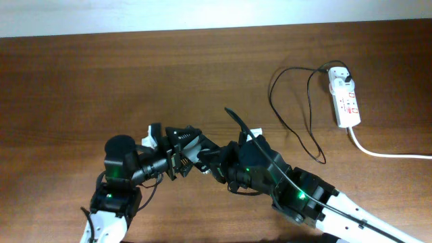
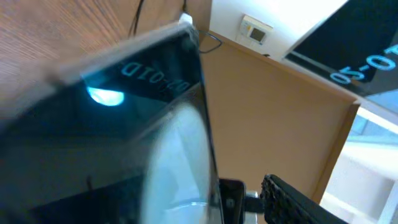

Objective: Plug charger to phone and switch on socket

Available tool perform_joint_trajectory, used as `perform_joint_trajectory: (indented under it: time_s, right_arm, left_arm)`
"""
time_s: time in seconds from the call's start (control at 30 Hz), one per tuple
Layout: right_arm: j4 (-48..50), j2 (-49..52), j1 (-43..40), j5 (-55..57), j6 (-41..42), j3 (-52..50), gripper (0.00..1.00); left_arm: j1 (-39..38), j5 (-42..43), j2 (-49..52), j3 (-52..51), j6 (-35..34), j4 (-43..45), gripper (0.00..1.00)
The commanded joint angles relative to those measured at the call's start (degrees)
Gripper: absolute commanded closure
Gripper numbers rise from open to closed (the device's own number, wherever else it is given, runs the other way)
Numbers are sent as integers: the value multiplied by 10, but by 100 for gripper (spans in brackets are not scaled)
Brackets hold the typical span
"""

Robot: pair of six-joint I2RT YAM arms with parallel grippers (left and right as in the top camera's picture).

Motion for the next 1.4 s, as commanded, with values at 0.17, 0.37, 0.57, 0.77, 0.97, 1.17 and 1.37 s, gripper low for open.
perform_joint_trajectory:
  time_s: [0.17, 0.37, 0.57, 0.77, 0.97, 1.17, 1.37]
  right_arm:
    - [8, -5, 3, 15, 26, 10, 96]
    - [10, -1, 3, 20, 58, 10, 96]
    - [7, 3, 3, 19, 58, 10, 87]
    - [-26, 4, 3, 20, 57, 10, 66]
    - [-110, 4, 3, 53, 49, 10, 53]
    - [-215, -4, 2, 136, -57, 10, 50]
    - [-328, -54, 2, 210, -93, 10, 46]
  left_arm:
    - [-2, 0, 12, 2, -57, 55, 57]
    - [-2, -2, 12, 2, -64, 66, 76]
    - [-2, -3, 12, 2, -102, 66, 98]
    - [-2, -35, 12, 2, -101, 66, 100]
    - [-1, -92, 14, 2, -35, 66, 100]
    - [21, -39, 74, 2, 21, 84, 100]
    - [22, 126, 255, 48, 24, 243, 100]
